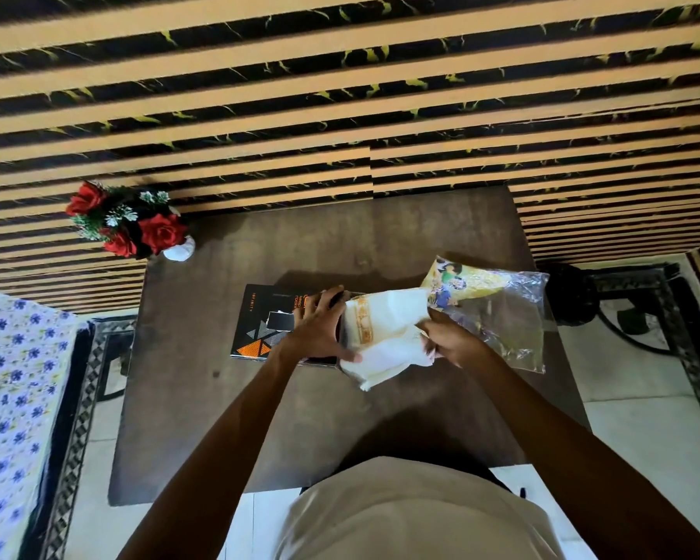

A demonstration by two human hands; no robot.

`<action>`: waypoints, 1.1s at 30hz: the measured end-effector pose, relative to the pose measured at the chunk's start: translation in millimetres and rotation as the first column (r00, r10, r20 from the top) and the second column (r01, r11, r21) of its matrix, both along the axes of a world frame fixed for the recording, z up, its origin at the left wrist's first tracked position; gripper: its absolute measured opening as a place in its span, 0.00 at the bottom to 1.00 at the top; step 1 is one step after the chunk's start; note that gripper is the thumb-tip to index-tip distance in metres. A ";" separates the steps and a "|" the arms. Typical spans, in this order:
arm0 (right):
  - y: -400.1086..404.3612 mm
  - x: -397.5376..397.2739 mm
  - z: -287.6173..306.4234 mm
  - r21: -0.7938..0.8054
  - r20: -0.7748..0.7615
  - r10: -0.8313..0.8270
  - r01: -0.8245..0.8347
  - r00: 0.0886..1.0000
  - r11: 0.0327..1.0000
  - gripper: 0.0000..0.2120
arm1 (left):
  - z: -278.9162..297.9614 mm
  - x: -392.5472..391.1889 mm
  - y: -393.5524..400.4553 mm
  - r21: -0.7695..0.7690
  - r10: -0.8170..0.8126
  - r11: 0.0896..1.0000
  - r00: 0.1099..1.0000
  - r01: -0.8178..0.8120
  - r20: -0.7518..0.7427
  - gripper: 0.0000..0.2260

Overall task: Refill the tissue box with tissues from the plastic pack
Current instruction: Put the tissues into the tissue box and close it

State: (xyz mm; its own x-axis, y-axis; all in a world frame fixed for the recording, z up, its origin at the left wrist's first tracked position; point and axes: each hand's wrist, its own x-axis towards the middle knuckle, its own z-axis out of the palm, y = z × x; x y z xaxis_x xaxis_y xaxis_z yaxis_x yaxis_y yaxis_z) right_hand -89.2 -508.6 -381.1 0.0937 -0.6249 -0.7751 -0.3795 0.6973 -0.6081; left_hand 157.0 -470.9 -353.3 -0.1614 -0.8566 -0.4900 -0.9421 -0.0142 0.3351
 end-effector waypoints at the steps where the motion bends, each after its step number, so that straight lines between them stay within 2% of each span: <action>1: 0.0 -3.0 -9.3 -0.002 -0.006 0.038 -0.038 0.999 0.999 0.11 | 0.8 -0.1 -1.8 -0.002 0.036 0.999 0.999 -0.036 -0.026 0.47; 4: 1.5 -17.5 -49.7 -0.024 0.060 0.069 -0.067 0.996 0.997 0.25 | -3.0 -3.5 -6.6 -0.092 0.190 0.976 0.979 -0.197 -0.079 0.25; 7: 12.8 -12.1 -23.7 -0.079 0.096 0.008 0.000 0.995 0.997 0.24 | -12.6 -4.9 -7.9 -0.174 0.268 0.939 0.949 -0.296 -0.168 0.18; 10: 18.9 -7.3 -8.9 -0.079 0.174 -0.119 0.134 0.977 0.988 0.20 | -19.5 -5.1 -6.1 -0.199 0.282 0.933 0.953 -0.300 -0.114 0.24; 12: 20.4 -3.3 -6.9 -0.017 0.257 -0.233 0.246 0.938 0.969 0.18 | -16.7 -10.5 -2.8 -0.225 0.278 0.930 0.957 -0.290 -0.081 0.29; 14: 23.7 0.8 -10.6 0.045 0.268 -0.281 0.280 0.921 0.959 0.15 | -14.7 -17.1 2.2 -0.267 0.271 0.922 0.960 -0.279 -0.067 0.29; 16: 27.0 3.6 -15.6 0.052 0.245 -0.255 0.250 0.936 0.967 0.14 | -13.7 -20.6 6.2 -0.284 0.288 0.913 0.956 -0.293 -0.060 0.28; 19: 26.5 4.5 -13.2 0.085 0.232 -0.304 0.291 0.924 0.953 0.11 | -13.8 -26.6 8.4 -0.278 0.353 0.884 0.927 -0.375 -0.128 0.24; 22: 23.8 2.7 -9.5 0.073 0.231 -0.241 0.231 0.943 0.970 0.09 | -11.9 -29.3 6.6 -0.326 0.380 0.846 0.906 -0.422 -0.187 0.15; 27: 20.0 -0.6 -10.5 0.072 0.193 -0.020 0.006 0.981 0.997 0.21 | -14.4 -23.6 7.1 -0.354 0.204 0.916 0.979 -0.188 0.008 0.09; 30: 16.9 4.0 -6.9 0.116 0.266 -0.027 -0.004 0.964 0.993 0.22 | -13.9 -22.5 8.9 -0.326 0.223 0.921 0.975 -0.212 -0.004 0.09; 33: 15.2 7.8 -4.7 0.102 0.221 -0.011 -0.012 0.975 0.995 0.20 | -13.2 -26.5 10.1 -0.260 0.191 0.952 0.978 -0.162 0.087 0.17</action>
State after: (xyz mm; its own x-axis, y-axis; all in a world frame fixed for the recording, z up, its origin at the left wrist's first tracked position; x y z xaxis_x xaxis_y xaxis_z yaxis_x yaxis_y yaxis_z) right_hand -81.3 -493.4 -385.8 0.2703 -0.5436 -0.7946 -0.2443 0.7596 -0.6027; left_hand 130.6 -460.8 -366.5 0.0463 -0.9639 -0.2622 -0.9633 -0.1126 0.2438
